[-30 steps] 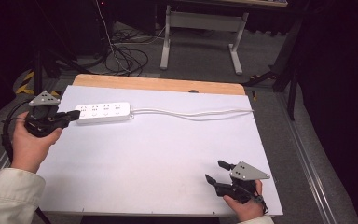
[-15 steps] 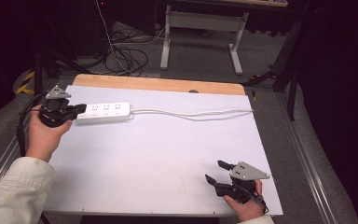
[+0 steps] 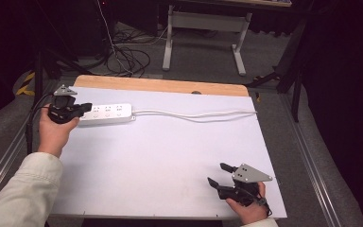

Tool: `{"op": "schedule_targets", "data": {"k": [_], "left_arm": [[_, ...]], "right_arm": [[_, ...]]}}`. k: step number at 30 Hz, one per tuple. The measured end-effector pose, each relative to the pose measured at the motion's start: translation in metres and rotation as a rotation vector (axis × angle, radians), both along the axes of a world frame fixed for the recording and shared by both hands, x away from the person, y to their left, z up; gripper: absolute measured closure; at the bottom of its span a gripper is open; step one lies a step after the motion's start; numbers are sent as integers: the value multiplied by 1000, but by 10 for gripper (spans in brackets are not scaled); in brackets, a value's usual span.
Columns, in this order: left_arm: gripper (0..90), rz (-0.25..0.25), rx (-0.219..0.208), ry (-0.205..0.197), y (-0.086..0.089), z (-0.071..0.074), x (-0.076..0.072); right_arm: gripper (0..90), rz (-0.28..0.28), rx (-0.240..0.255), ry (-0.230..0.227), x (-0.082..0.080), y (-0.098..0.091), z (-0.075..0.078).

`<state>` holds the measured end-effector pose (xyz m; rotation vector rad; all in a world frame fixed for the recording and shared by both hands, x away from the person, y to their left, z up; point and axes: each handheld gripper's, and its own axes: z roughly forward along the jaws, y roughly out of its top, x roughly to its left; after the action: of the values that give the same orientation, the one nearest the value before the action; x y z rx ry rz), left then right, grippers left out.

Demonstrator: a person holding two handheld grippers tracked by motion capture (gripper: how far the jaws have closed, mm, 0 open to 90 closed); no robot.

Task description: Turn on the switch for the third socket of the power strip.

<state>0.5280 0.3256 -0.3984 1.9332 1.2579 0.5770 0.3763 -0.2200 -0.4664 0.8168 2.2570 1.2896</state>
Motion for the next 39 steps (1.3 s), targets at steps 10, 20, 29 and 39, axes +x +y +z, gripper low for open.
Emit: {"op": "schedule_targets", "data": {"k": [10,20,29,39], "left_arm": [[899,-12,-20,-43,4,-14,13],[900,14,-4,-36,0,-26,25],[900,63,14,12,2,-39,36],[900,79,101,102,2,-51,42]], "right_arm": [[325,4,-1,5,0,0,-1],[326,7,-2,5,0,0,-1],[326,5,0,8,1,-1,-1],[325,7,0,12,1,-1,-1]]}}
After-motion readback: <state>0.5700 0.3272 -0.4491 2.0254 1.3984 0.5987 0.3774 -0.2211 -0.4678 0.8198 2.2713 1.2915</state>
